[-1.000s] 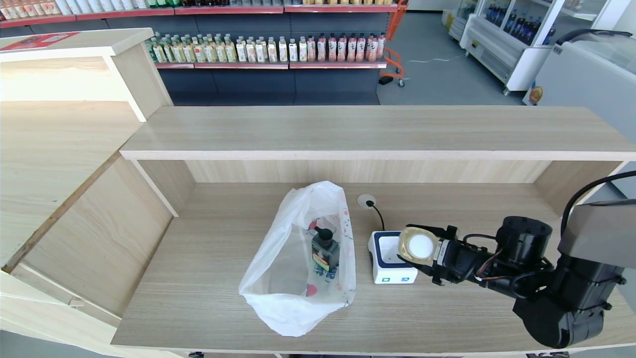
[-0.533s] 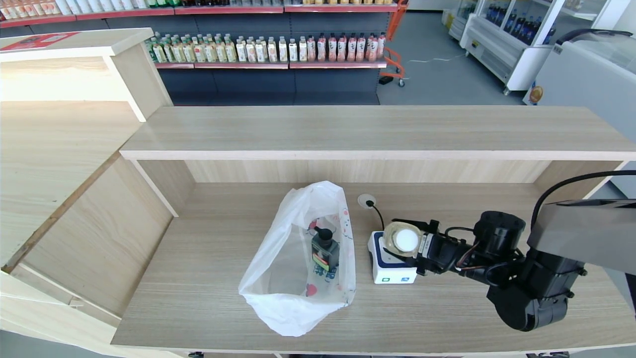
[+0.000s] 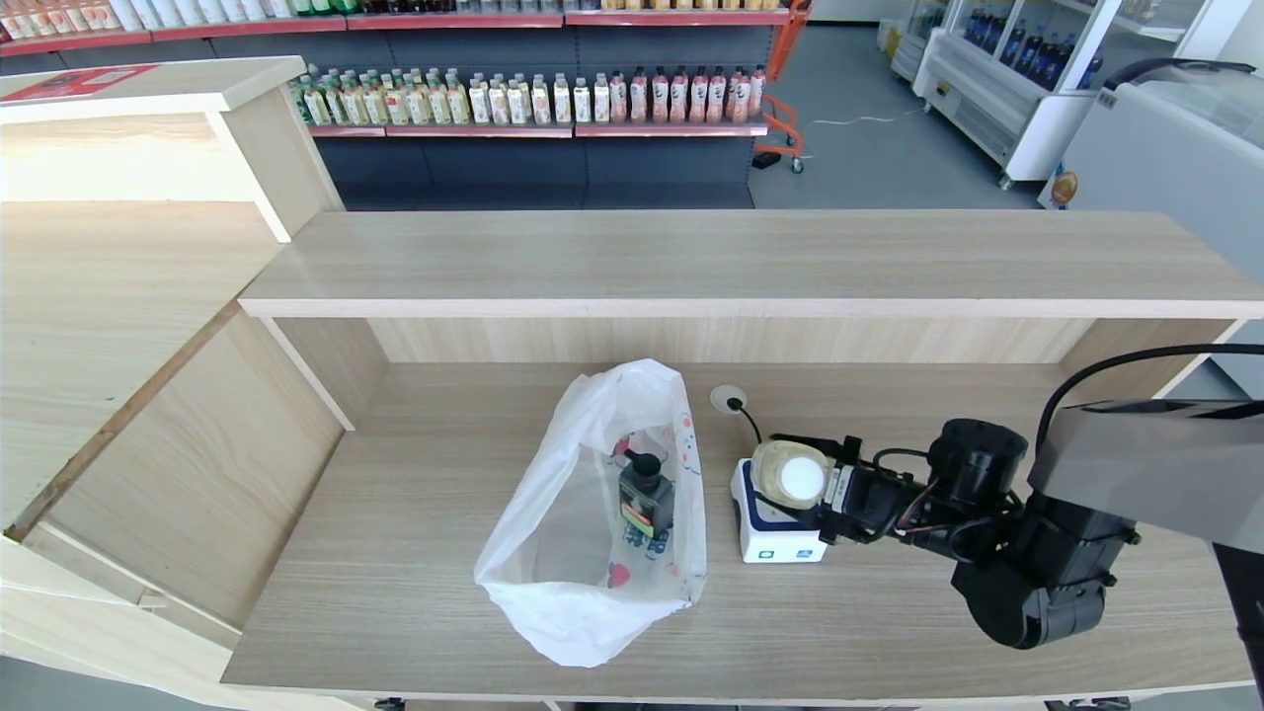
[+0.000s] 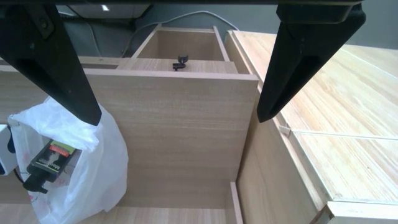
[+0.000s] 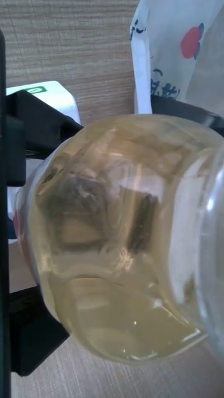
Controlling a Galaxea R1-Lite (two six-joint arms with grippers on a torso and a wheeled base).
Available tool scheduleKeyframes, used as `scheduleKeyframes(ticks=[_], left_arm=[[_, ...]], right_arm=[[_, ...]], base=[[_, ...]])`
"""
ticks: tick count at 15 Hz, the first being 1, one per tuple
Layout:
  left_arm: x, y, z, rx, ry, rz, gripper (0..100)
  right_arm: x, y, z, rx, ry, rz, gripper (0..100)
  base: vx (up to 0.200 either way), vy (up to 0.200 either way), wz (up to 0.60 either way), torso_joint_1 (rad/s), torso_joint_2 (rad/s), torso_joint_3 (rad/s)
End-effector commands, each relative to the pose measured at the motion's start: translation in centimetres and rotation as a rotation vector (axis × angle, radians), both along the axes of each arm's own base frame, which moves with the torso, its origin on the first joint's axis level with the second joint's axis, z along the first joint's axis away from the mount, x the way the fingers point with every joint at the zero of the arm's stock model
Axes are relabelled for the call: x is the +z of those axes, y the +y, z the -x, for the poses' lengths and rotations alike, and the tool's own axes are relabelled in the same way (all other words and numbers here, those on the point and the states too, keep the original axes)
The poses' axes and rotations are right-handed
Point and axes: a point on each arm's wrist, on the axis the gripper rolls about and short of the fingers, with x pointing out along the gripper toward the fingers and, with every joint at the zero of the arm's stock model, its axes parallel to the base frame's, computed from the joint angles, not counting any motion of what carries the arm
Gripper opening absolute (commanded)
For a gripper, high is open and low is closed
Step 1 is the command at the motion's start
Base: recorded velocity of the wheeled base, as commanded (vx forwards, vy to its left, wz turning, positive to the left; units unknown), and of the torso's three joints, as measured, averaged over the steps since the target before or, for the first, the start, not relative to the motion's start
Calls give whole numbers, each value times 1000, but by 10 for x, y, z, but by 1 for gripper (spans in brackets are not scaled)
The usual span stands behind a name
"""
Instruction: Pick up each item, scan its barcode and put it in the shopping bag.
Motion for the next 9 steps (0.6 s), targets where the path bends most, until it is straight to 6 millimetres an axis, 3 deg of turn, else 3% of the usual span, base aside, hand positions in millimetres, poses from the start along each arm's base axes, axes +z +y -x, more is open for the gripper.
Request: scheduleKeyframes(ticks=[1,7,8,9], left_arm=[[0,0,0,1,0,0,100],[0,0,0,1,0,0,100],[0,0,0,1,0,0,100],[0,0,0,1,0,0,100]], right_arm=[[-3,0,-3,0,2,1,0],[1,0,-4,-5,-14,-4,0],[5,0,-4,-5,-18,-7,0],[20,-1,-1,-5,-30,-31,0]], base=[[0,0,0,0,0,0],[0,0,0,0,0,0],[0,0,0,0,0,0],[0,0,0,0,0,0]])
